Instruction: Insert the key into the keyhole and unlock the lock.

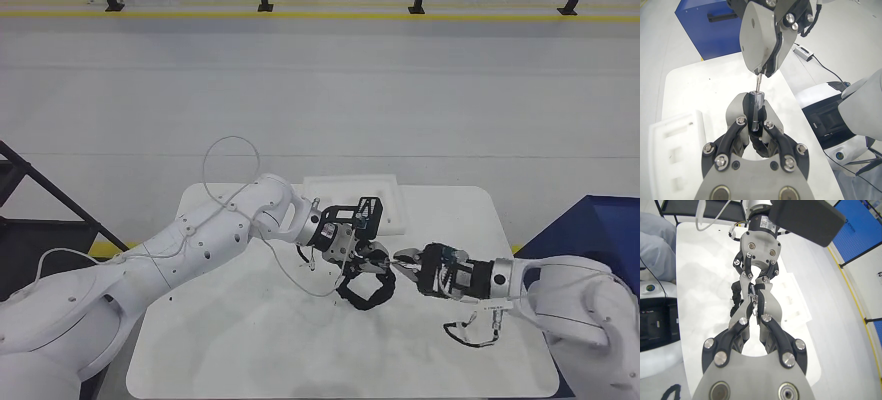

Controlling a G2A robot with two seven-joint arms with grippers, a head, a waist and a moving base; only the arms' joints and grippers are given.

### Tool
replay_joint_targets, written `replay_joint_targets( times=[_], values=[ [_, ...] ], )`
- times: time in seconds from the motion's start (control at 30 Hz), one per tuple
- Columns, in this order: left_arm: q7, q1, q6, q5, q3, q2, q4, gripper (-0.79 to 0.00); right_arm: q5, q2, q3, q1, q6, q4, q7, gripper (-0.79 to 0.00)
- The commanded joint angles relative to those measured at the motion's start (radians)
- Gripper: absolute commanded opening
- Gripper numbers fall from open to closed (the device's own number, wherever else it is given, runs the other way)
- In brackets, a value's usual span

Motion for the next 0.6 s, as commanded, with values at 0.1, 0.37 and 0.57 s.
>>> replay_joint_targets(
  times=[0.1, 0.37, 0.57],
  values=[
    [0.024, -0.003, 0.000, 0.027, 0.000, -0.003, 0.007, -0.785, 0.181, 0.005, -0.008, 0.018, 0.169, 0.012, 0.157, -0.785],
    [0.057, -0.004, 0.000, 0.060, 0.000, -0.012, 0.026, -0.785, 0.331, 0.007, -0.025, 0.062, 0.348, 0.013, 0.281, -0.785],
    [0.076, -0.007, 0.000, 0.082, 0.000, -0.019, 0.039, -0.785, 0.391, 0.005, -0.041, 0.073, 0.450, 0.040, 0.294, -0.785]
  ],
)
